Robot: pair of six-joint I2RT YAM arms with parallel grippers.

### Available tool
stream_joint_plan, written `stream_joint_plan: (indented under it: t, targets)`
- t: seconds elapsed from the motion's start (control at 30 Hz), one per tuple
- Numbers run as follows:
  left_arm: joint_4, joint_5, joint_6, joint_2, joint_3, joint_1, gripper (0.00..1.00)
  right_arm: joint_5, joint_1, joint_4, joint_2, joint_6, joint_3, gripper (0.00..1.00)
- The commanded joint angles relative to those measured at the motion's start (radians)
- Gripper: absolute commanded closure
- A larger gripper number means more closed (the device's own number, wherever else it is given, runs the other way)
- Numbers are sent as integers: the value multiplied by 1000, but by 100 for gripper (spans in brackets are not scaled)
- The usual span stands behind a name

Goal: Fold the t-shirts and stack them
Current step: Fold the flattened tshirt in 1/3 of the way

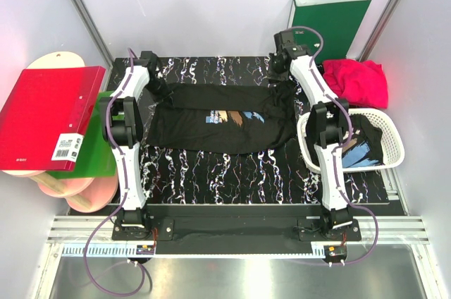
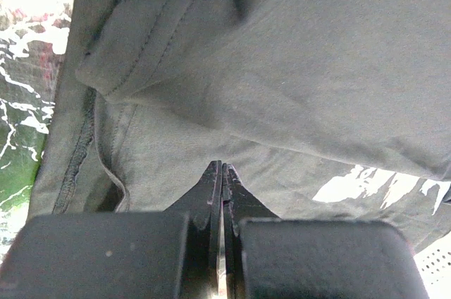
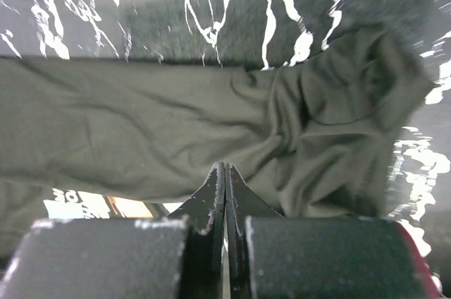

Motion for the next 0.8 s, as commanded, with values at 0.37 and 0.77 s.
stream_joint_plan:
  t: [0.37,0.77]
  targets:
    - [114,99,-2,85,144,16,100,85,12,13,146,26,44,100]
    - [22,-95,-41,160,156,10,100,316,7,7,116,-8,-14,100]
